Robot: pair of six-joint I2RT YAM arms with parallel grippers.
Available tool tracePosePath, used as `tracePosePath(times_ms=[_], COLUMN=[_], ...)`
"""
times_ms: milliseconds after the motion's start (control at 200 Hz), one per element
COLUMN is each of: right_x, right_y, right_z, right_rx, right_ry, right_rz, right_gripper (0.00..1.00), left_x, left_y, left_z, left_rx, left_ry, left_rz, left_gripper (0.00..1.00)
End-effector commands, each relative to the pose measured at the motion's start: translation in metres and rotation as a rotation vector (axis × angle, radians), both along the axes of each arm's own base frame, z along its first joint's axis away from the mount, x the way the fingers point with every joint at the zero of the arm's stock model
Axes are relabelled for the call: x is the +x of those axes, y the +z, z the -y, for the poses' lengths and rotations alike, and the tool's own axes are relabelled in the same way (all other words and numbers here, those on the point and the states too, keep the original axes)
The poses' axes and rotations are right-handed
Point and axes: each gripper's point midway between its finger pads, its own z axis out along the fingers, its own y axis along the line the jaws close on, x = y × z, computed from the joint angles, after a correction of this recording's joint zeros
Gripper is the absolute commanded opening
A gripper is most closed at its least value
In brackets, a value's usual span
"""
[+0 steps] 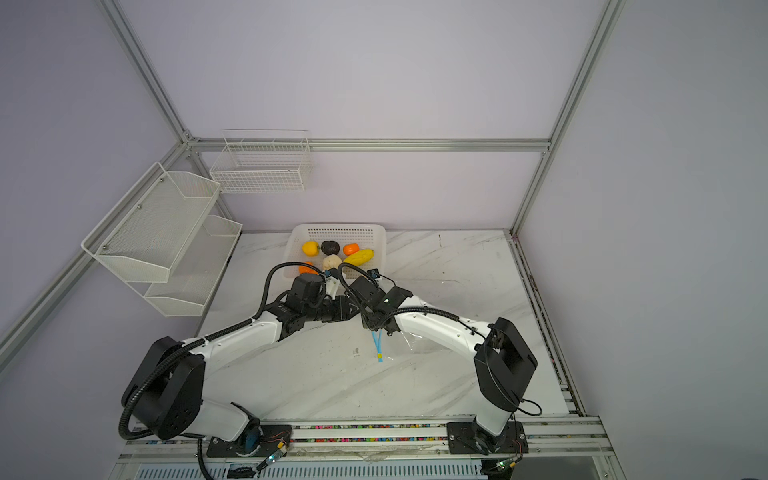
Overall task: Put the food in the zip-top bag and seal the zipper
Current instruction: 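Release the zipper with the left gripper and move it over the fruit basket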
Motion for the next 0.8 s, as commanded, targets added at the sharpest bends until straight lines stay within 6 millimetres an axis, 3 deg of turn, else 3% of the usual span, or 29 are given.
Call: tracePosePath(times_ms=[0, 125, 240, 265, 340, 540, 795], right_x=[0.004, 0.005, 0.006, 0.005, 0.006, 0.004, 0.005], right_y=[0.006, 0.007, 0.008, 0.008, 0.009, 0.007, 0.004], right_z=[-0.003, -0.005, -0.007, -0.008, -0.009, -0.013, -0.018], right_rx=[0.018, 0.020, 0.027, 0.031, 0.039, 0.070, 0.078], right_ry=[0.004, 0.009, 0.014, 0.014, 0.017, 0.029, 0.049], right_rz=[0.016, 0.018, 0.023, 0.024, 0.025, 0.023, 0.022], right_gripper=[0.00, 0.00, 0.00, 0.00, 0.00, 0.00, 0.00], left_x=[0.008, 0.023, 0.047, 0.055, 0.072, 0.110, 0.154], left_y=[0.033, 0.045, 0.059, 0.048, 0.051, 0.077, 0.076], left_z=[-0.012, -0.028, -0.055, -0.059, -0.073, -0.090, -0.105], left_rx=[0.001, 0.039, 0.091, 0.115, 0.156, 0.277, 0.415], left_ry=[0.024, 0.067, 0.146, 0.158, 0.194, 0.229, 0.246], left_rz=[0.089, 0.105, 0.117, 0.084, 0.077, 0.131, 0.123], left_gripper=[0.35, 0.37, 0.44, 0.44, 0.45, 0.54, 0.68])
